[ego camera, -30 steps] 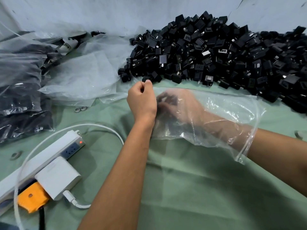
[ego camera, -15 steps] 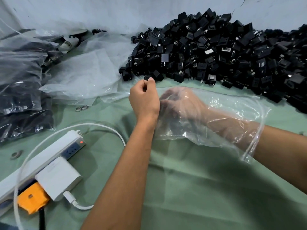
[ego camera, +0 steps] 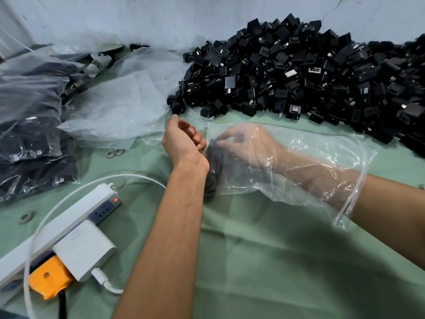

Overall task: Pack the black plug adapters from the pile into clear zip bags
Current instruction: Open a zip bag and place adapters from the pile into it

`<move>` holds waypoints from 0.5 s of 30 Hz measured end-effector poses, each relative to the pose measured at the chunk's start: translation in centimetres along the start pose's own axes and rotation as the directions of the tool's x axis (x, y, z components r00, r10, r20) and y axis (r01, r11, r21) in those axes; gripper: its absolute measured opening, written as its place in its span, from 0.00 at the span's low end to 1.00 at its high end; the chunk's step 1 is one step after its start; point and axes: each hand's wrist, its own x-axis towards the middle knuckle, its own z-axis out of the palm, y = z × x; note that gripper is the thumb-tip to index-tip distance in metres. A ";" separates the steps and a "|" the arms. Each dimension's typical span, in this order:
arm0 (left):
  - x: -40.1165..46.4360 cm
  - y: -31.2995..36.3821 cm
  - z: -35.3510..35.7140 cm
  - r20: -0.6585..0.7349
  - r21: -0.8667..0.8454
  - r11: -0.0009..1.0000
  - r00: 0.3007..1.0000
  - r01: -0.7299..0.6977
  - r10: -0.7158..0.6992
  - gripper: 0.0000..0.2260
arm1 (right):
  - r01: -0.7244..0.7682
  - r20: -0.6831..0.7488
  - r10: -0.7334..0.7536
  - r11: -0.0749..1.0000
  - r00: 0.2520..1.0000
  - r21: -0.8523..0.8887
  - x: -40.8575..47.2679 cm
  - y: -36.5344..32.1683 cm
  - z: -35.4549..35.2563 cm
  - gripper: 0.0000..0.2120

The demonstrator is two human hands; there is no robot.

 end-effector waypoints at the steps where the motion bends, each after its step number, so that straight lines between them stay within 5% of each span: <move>1: -0.1 0.2 0.1 0.015 -0.005 1.000 1.000 -0.006 0.007 0.16 | -0.004 0.006 0.004 1.000 1.000 -0.017 0.0 -0.1 0.0 0.10; 8: -0.3 0.4 0.1 0.036 -0.002 0.999 0.999 -0.038 0.038 0.16 | -0.033 0.191 -0.007 0.978 0.981 0.207 -0.6 1.1 -1.6 0.18; 15: -0.3 0.2 0.0 0.053 0.029 0.999 0.998 -0.042 0.041 0.16 | 0.071 0.146 -0.079 0.996 0.986 0.061 -0.3 0.9 -1.1 0.23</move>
